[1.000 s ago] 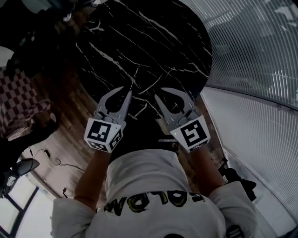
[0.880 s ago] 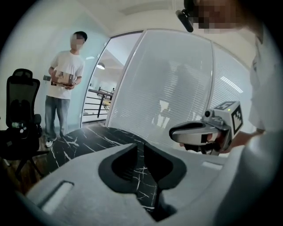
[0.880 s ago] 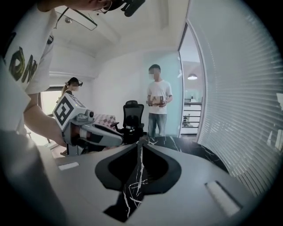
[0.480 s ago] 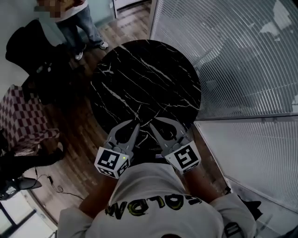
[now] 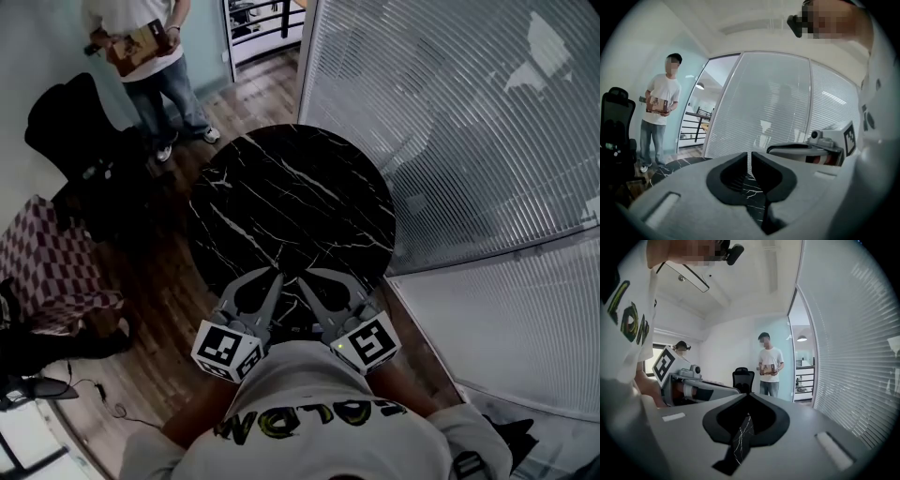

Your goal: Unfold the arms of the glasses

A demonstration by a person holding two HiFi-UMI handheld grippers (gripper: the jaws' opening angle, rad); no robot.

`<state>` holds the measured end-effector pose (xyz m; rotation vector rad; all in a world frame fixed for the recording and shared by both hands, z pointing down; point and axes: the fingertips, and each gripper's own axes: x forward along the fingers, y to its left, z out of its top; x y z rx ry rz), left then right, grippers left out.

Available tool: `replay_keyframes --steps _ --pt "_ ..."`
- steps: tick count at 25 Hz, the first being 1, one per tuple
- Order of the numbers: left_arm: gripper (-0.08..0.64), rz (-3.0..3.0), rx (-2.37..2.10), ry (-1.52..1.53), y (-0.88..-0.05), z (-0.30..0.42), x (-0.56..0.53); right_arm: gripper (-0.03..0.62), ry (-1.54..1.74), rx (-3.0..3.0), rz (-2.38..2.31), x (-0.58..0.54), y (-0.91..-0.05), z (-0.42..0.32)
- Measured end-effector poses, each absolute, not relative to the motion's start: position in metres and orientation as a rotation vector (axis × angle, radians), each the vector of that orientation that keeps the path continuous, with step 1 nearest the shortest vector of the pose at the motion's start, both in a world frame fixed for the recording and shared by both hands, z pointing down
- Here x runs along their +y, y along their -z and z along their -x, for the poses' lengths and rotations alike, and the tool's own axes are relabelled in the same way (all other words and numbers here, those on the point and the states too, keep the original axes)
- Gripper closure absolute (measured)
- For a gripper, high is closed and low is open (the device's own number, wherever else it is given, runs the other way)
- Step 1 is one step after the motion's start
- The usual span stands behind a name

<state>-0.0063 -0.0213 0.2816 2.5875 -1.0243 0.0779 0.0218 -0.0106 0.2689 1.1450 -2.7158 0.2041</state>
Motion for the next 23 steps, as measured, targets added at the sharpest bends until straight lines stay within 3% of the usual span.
replay_keyframes --steps 23 --pt "0.534 -2.573 -0.991 -0.073 -0.282 0.008 -0.025 0.589 -0.241 -2.715 -1.228 -0.024 -0.263 -0.021"
